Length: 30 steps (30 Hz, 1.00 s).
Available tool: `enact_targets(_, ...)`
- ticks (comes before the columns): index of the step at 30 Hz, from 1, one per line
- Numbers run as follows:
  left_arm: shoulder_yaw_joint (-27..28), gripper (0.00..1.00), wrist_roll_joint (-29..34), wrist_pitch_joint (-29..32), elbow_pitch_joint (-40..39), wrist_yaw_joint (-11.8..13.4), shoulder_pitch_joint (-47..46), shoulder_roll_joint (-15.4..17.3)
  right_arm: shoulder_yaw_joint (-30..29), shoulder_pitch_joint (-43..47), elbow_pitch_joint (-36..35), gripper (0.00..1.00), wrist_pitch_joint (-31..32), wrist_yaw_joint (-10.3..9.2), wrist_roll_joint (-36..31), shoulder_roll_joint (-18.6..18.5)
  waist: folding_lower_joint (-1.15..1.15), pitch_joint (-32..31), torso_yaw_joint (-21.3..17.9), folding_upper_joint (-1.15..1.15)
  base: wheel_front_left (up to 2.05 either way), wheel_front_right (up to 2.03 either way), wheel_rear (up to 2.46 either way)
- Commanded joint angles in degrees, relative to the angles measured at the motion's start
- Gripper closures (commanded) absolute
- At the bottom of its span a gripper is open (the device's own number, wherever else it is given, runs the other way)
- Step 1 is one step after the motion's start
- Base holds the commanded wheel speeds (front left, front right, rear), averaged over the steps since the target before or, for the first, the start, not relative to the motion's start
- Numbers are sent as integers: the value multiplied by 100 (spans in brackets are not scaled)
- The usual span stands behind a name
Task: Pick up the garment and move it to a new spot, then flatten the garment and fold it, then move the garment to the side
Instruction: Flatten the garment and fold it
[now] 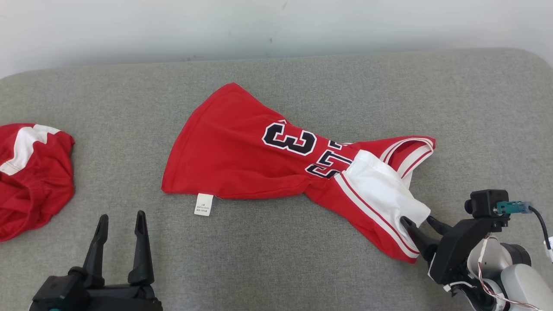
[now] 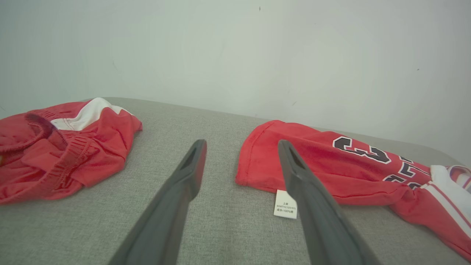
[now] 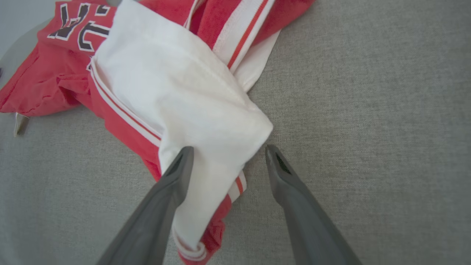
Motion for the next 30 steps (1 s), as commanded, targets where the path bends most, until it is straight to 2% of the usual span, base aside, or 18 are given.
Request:
enact_targets(1,2,0,24,-5,3,-20,44,2,1,-66,11,0,-12,4,40,38,0,-7,9,0,0,0,0)
enact_targets(5,15,0,36,-4,-9,-24,70,3,28,-174,26,0,-341,4,-49,38,0,-14,12,0,0,0,0)
enact_targets(8,19,0,42,-4,-20,-25,85,3,245,-251,-75,100,-759,4,-176,-55,0,-22,10,0,0,0,0)
enact_targets(9,10,0,45,-5,-17,-26,89,3,376,-235,-117,100,-866,4,-197,-111,0,-31,13,0,0,0,0)
enact_targets(13,12,0,24,-4,-21,-6,123,3,1457,-75,-782,100,-1291,4,-185,-723,0,-82,13,0,0,0,0)
enact_targets(15,28,0,14,-4,-27,12,143,3,1948,-25,-1083,100,-1264,4,-102,-1080,0,-87,-10,0,0,0,0)
enact_targets(16,28,0,14,-4,-27,12,143,3,1948,-25,-1083,100,-1264,4,-102,-1080,0,-87,-10,0,0,0,0)
enact_targets(19,35,0,-14,-4,-45,54,145,2,2417,50,-1391,100,-1139,4,130,-1434,0,-83,-60,0,0,0,0)
enact_targets(22,40,0,-21,-5,-56,65,134,2,2187,138,-1394,100,-1192,4,258,-1520,0,-81,-122,0,0,0,0)
enact_targets(27,24,0,2,-4,-65,65,110,3,1404,343,-1051,100,-1329,4,257,-1211,0,-75,-201,0,0,0,0)
enact_targets(28,26,0,7,-4,-65,67,103,3,1244,376,-964,64,-1318,4,296,-1109,0,-72,-208,0,0,0,0)
enact_targets(29,23,0,12,-5,-67,65,91,4,1112,400,-875,0,-1298,4,302,-1037,0,-67,-212,0,0,0,0)
enact_targets(30,17,0,20,-4,-70,61,80,3,948,420,-795,0,-1303,4,322,-945,0,-60,-216,0,0,0,0)
